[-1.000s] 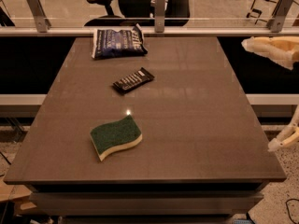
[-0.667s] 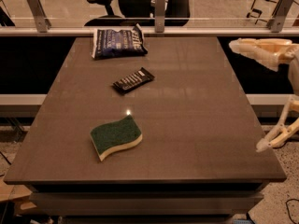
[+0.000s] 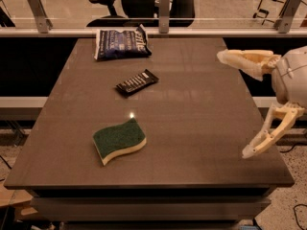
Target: Move sponge near rxbar chocolate
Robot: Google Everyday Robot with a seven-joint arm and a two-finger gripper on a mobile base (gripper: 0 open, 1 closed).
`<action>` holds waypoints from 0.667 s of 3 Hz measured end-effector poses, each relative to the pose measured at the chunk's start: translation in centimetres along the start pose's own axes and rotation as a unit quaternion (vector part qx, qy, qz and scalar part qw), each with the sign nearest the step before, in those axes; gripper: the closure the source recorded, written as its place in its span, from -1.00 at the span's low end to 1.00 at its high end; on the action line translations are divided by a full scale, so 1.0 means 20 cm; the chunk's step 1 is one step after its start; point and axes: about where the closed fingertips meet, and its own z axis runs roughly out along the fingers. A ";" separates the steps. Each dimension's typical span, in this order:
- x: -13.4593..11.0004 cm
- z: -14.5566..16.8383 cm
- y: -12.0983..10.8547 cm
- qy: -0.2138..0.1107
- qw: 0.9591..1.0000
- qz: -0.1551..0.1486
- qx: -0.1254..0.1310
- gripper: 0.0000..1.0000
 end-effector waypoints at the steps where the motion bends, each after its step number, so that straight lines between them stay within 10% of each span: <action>1: 0.03 0.12 0.01 0.026 0.999 0.018 -0.006 -1.00; 2: 0.08 0.22 0.01 0.043 0.999 0.034 -0.003 -1.00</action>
Offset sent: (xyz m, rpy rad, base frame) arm 0.0184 0.0396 -0.0593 -0.1045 0.0967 -0.0992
